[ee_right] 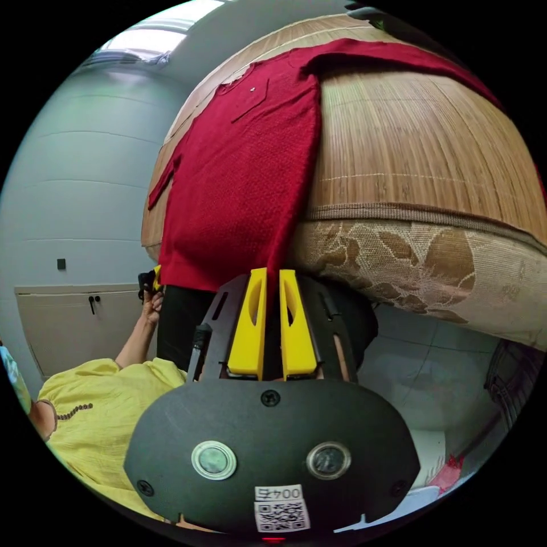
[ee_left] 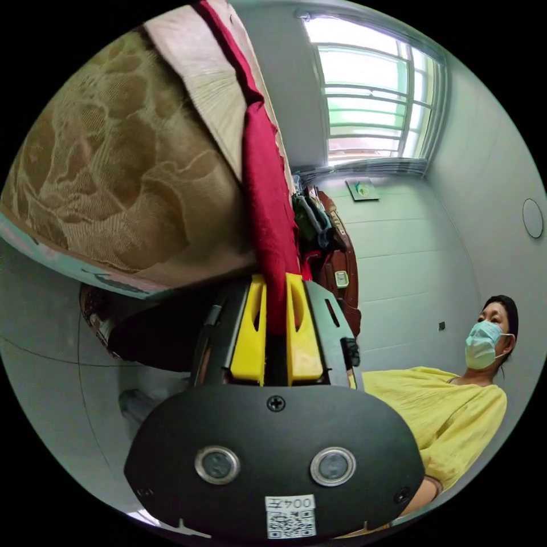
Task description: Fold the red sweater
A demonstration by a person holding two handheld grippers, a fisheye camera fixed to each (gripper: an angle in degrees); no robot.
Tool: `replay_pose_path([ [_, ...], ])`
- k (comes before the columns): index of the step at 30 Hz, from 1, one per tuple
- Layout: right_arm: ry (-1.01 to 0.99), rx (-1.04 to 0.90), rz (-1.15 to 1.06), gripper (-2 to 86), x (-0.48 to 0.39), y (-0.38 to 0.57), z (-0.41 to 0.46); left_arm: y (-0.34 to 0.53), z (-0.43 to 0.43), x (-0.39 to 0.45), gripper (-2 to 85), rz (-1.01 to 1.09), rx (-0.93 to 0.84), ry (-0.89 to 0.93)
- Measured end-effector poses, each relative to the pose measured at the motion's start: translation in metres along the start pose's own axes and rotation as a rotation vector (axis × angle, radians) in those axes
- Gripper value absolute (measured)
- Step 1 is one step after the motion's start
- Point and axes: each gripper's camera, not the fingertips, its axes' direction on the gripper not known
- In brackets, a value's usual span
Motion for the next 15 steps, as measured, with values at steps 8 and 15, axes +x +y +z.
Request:
replay_pose_path([
  [8,-0.073,0.018,0.148,4.5,0.037,0.016,-0.014,-0.003,0.004,0.050,2.7,-0.004,-0.117,-0.380],
  [15,-0.029,-0.042,0.109,4.7,0.025,0.031,-0.002,0.010,0.034,0.053,2.2,0.023,-0.130,-0.399],
])
